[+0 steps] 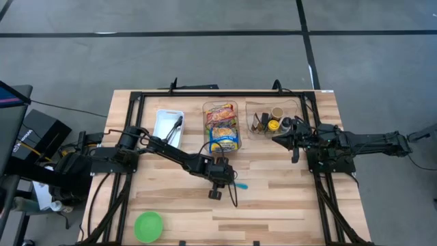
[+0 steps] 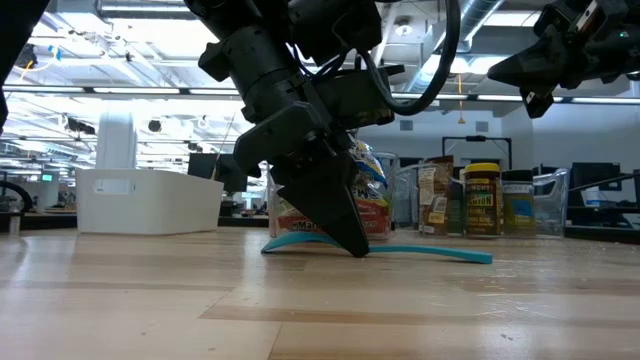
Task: Pick & Place Food Item
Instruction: Put the blue spoon into the white bin
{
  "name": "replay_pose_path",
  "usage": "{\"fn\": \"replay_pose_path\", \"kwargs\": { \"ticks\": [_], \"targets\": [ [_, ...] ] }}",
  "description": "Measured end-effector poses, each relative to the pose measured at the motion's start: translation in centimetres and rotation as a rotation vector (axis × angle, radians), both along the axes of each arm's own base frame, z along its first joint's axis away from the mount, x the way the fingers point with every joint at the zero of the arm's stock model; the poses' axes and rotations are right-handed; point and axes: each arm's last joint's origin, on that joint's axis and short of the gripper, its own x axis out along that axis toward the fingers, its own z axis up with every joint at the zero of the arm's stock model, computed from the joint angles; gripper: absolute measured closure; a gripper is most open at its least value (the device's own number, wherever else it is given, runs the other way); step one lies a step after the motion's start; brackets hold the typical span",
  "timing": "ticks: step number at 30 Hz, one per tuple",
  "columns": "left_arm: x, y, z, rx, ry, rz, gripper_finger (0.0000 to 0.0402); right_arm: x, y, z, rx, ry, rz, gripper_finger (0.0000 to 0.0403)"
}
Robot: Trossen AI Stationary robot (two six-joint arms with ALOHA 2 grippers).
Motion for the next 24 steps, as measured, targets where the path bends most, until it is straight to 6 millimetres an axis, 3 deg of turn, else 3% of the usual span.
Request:
{"fn": "replay_pose_path", "kwargs": {
  "ticks": [4, 9, 16, 24],
  "targets": [
    [0.01, 0.01, 0.00, 0.000, -0.002, 0.001, 0.0382, 0.00, 0.00, 0.00, 0.000, 0.000, 0.000, 0.0403],
    [0.16, 0.01, 0.01, 0.000, -0.020, 0.004, 0.0359, 0.00, 0.00, 0.00, 0.000, 0.000, 0.000, 0.0403],
    [0.29, -0.02, 0.06, -0.010, -0.034, 0.000, 0.0384, 0.00, 0.00, 0.00, 0.000, 0.000, 0.000, 0.0403],
    [0.29, -0.03, 0.06, -0.014, -0.033, 0.002, 0.0370, 0.00, 0.00, 0.00, 0.000, 0.000, 0.000, 0.0403]
  ]
}}
